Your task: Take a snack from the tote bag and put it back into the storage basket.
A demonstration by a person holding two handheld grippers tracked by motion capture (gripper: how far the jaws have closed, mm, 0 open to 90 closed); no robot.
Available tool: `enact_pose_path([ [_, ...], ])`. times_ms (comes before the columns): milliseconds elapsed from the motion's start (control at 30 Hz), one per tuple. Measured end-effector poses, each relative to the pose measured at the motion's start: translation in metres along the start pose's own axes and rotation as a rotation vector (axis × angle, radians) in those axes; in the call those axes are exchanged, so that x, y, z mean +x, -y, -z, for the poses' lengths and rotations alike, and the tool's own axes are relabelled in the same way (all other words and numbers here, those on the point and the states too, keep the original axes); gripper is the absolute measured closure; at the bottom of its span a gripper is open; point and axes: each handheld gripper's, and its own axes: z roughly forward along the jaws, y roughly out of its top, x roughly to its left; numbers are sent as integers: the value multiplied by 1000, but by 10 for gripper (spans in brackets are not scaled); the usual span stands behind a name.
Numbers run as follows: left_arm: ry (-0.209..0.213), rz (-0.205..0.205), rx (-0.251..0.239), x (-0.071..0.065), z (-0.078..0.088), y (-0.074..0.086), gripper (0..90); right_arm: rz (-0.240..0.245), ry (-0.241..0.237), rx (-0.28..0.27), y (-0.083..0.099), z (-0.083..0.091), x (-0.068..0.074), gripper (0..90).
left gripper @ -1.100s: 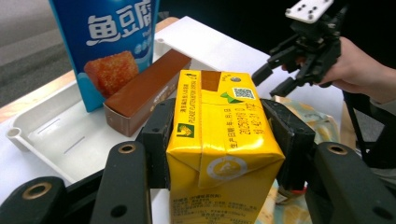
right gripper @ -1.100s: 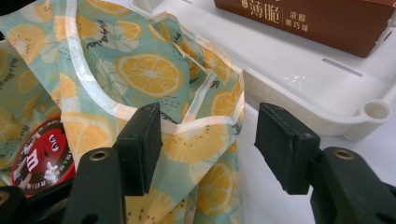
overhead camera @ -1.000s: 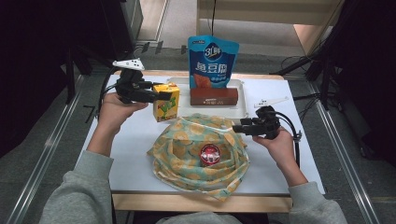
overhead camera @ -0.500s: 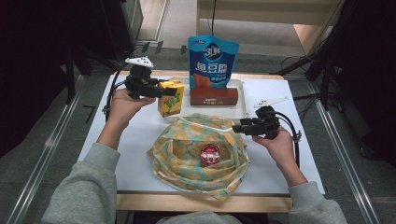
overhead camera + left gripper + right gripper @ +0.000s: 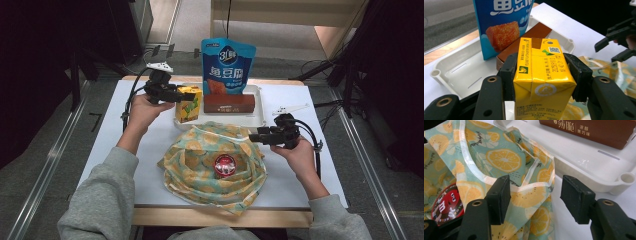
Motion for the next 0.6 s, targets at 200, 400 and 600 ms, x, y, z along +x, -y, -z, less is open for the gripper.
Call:
enact_pose_path([
  [200, -3, 0, -18, 7, -12, 4, 506, -7, -2, 5, 0, 0, 0, 422],
  [400, -23, 7, 1, 15, -24, 8, 506, -6, -2, 3, 1, 0, -1, 422],
  [600, -30, 30, 2, 22, -31, 12, 506, -8, -4, 5, 1, 0, -1, 422],
])
